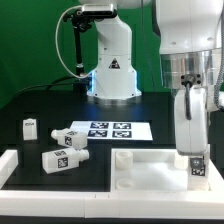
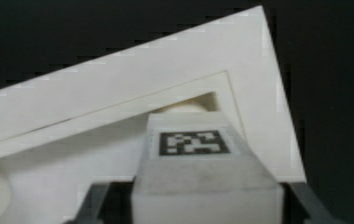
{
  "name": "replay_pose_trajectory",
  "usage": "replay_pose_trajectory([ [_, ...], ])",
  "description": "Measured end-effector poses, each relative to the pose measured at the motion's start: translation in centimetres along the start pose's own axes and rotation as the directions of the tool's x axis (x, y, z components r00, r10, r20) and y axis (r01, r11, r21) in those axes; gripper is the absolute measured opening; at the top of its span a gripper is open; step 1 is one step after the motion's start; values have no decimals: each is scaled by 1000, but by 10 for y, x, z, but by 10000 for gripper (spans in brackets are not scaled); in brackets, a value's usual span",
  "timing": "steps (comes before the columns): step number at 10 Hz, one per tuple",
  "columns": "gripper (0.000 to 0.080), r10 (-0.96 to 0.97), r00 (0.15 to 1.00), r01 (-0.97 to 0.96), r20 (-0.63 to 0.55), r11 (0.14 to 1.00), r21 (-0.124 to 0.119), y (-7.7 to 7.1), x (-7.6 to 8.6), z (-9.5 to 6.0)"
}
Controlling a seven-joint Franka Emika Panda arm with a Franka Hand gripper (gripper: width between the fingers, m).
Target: Assemble one leg
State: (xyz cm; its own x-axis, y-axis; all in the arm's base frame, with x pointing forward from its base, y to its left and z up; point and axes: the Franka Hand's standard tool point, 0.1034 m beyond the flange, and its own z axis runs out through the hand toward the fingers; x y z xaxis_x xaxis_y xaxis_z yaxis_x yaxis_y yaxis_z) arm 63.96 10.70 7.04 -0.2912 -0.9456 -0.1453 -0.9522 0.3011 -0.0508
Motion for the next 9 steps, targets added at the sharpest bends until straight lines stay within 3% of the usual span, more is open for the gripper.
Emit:
replay_pose_trajectory([
  [1, 342, -7, 1000, 7, 0, 1000, 0, 0, 0, 0],
  [2, 567, -202, 979, 202, -2, 979, -1, -1, 2, 0],
  [3, 567, -431, 902, 431, 4, 902, -2, 1, -1, 1],
  [5, 643, -543, 839, 543, 3, 839, 10, 10, -14, 2],
  [7, 649, -654, 756, 654, -1, 756, 9, 8, -9, 2],
  [8, 649, -761, 648, 761, -12, 648, 1, 7, -8, 2],
  [9, 649, -888, 460, 888, -26, 460, -13, 4, -4, 1],
])
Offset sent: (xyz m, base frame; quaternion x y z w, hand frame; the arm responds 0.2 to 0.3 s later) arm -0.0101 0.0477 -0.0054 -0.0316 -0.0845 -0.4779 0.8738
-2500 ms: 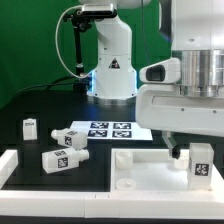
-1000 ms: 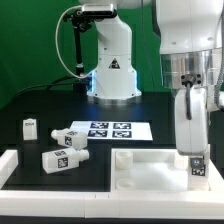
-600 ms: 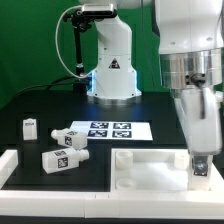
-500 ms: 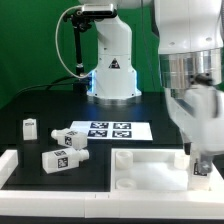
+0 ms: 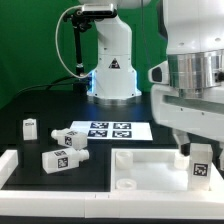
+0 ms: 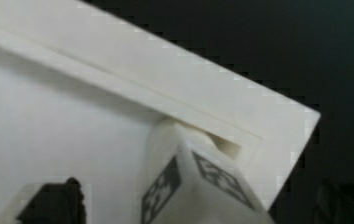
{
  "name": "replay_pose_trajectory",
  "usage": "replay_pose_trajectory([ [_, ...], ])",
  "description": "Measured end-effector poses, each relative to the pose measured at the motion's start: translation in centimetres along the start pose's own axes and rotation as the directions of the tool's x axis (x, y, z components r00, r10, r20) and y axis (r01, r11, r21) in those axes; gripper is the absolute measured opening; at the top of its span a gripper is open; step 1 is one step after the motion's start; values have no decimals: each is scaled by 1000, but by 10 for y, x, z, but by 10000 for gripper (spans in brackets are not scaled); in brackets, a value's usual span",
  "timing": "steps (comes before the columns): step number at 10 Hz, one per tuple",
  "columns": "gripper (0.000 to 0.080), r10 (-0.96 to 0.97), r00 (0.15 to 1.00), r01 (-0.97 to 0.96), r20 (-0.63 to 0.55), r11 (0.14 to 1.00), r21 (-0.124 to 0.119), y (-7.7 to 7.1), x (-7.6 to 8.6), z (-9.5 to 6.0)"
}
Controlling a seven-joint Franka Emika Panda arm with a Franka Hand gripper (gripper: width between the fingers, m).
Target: Assemble one leg
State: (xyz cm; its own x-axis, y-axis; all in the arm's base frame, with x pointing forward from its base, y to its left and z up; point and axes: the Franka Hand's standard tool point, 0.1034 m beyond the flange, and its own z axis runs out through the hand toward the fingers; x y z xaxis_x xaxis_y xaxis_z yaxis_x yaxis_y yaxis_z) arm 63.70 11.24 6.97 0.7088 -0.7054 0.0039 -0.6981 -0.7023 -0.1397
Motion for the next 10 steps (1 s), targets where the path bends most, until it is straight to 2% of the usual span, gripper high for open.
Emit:
replay_pose_trajectory([
  [1, 649, -232, 973, 232, -13, 973, 3, 2, 6, 0],
  [2, 649, -346, 938, 346, -5, 938, 4, 4, 7, 4],
  [5, 640, -297, 955, 297, -5, 955, 4, 4, 8, 4],
  [6, 483, -283, 959, 283, -5, 959, 5, 4, 8, 4],
  [7, 282, -201, 980, 201, -4, 980, 5, 4, 7, 4],
  [9, 284, -68, 998, 68, -3, 998, 5, 4, 7, 4],
  [10, 284, 98, 995, -98, 1, 995, 3, 2, 5, 4],
])
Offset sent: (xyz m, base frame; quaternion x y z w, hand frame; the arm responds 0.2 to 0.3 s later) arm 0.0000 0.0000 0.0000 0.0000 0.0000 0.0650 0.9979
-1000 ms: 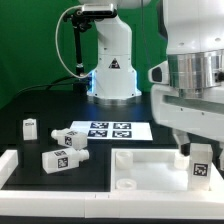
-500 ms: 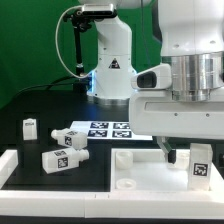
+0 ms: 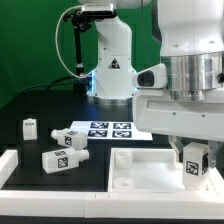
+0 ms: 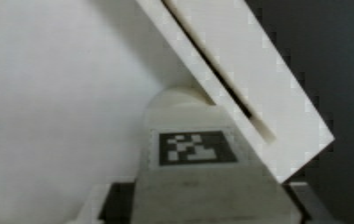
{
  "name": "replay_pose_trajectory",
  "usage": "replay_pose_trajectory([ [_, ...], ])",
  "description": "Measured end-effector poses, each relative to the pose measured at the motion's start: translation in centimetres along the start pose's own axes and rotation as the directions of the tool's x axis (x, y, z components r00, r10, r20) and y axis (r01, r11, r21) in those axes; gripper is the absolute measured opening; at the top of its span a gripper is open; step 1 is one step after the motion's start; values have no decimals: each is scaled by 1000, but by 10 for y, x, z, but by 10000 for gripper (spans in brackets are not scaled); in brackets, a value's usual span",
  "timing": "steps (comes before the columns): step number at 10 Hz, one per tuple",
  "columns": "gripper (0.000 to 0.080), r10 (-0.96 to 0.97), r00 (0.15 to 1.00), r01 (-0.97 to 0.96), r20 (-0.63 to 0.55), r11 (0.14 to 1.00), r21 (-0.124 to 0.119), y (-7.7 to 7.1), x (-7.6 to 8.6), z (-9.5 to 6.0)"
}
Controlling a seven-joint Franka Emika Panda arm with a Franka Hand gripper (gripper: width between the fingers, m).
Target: Assemble one leg
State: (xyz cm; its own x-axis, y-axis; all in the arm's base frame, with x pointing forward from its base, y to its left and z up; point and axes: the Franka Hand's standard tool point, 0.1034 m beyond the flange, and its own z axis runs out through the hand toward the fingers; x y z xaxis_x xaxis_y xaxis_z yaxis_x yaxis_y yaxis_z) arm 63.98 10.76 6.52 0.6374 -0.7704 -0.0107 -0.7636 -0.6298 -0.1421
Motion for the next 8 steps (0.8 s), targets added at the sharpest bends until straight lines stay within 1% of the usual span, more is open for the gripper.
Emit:
replay_pose_trajectory([
  [2, 284, 242, 970, -242, 2, 970, -4, 0, 1, 0],
  [3, 284, 403, 915, -403, 8, 915, -8, 0, 1, 0],
  [4, 284, 567, 823, -567, 24, 823, -7, 0, 1, -1],
  [5, 284, 710, 703, -711, 29, 703, -3, -2, 0, 0],
  [6, 284, 813, 581, -813, 33, 582, 0, -1, -1, 1],
  [7, 284, 851, 524, -852, 32, 524, -1, 0, 0, 1],
  [8, 284, 870, 492, -871, 31, 492, -3, 0, 1, 1],
])
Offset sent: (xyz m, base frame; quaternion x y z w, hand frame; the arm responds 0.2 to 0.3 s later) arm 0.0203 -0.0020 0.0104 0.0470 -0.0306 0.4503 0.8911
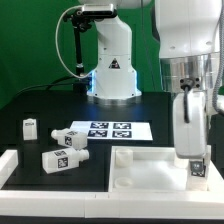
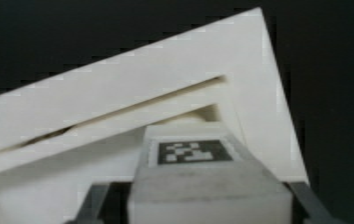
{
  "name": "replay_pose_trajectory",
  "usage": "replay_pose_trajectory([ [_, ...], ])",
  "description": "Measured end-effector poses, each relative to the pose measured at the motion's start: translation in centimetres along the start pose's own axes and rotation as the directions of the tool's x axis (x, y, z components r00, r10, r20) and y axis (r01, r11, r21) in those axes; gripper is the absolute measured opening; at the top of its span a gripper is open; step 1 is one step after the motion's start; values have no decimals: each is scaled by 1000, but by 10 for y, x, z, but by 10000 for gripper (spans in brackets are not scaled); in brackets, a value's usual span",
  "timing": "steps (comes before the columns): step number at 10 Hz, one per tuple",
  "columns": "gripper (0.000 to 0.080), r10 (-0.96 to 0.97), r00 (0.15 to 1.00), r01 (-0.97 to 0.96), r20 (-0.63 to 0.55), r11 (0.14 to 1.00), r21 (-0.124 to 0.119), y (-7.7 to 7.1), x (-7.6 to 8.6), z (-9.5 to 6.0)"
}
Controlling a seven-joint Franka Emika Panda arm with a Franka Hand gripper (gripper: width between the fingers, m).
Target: Assemble one leg
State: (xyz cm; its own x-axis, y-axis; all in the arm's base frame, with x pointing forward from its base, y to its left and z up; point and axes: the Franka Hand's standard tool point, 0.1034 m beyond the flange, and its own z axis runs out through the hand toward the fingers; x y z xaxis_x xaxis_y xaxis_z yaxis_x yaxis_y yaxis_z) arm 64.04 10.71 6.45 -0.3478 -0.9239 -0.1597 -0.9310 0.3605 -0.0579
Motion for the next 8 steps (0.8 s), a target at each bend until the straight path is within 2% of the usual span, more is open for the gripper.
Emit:
replay_pose_trajectory([
  [3, 284, 57, 998, -57, -6, 998, 2, 0, 3, 0],
  [4, 381, 52, 999, -52, -6, 999, 2, 0, 3, 0],
  [5, 516, 50, 999, -50, -5, 999, 2, 0, 2, 0],
  [6, 516, 38, 999, -39, 4, 999, 8, 1, -6, -8],
  [7, 622, 24, 999, -24, 22, 1000, 15, 1, -18, -22],
  [8, 644, 21, 999, -21, 31, 1000, 19, -1, -21, -29],
])
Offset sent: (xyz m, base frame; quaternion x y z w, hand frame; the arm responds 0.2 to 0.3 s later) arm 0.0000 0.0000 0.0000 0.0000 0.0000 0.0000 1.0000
